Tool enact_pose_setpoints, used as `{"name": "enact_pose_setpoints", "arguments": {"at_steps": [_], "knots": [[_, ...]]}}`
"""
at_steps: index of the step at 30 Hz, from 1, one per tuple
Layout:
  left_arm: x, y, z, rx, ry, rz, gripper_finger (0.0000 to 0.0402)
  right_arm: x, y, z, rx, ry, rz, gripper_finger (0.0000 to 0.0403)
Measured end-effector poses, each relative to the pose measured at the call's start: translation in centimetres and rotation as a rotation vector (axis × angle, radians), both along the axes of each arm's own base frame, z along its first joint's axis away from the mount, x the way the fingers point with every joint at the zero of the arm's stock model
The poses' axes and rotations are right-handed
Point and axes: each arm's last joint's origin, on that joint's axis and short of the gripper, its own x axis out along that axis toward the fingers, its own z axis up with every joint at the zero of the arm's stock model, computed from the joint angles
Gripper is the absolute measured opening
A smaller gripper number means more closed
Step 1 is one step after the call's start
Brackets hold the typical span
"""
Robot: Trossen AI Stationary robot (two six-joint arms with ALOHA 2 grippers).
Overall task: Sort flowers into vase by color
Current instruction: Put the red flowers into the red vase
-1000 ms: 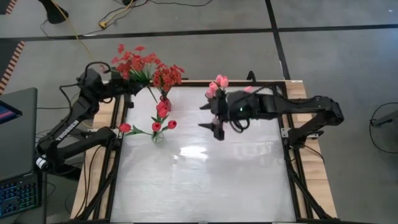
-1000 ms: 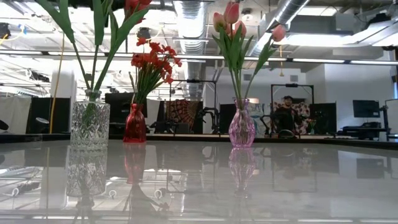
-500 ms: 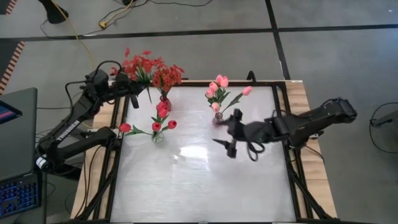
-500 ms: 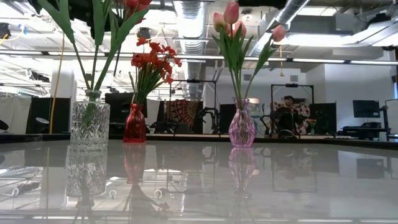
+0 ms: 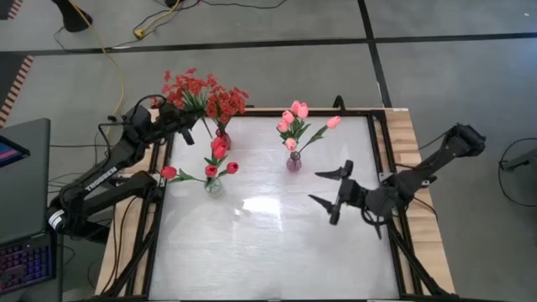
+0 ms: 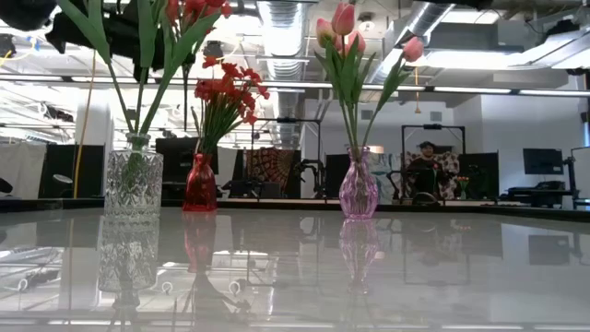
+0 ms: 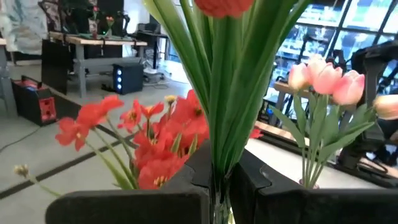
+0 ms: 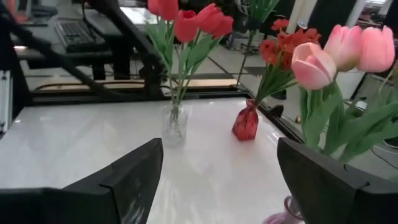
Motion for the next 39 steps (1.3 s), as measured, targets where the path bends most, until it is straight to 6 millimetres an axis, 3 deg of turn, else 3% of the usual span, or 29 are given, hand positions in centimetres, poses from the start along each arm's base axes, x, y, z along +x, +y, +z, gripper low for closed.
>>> {"name": "enact_pose_setpoints", "arguments": {"at_steps": [7, 19, 39], "knots": [[0.0, 0.2, -2.1, 0.018, -0.055, 0.049, 0.001, -1.5, 0.3, -0.8, -0.02, 0.061, -0.063, 0.034], [-0.3, 0.1, -4.7, 0.085, -0.122, 0.095, 0.001, -1.5, 0.1, -0.9, -0.011, 0.056, -0.098, 0.034], [-0.1, 0.3, -5.4, 0.103, -0.171, 0.12, 0.001, -0.2, -1.9, -1.0, -0.015, 0.067, -0.172, 0.034]]}}
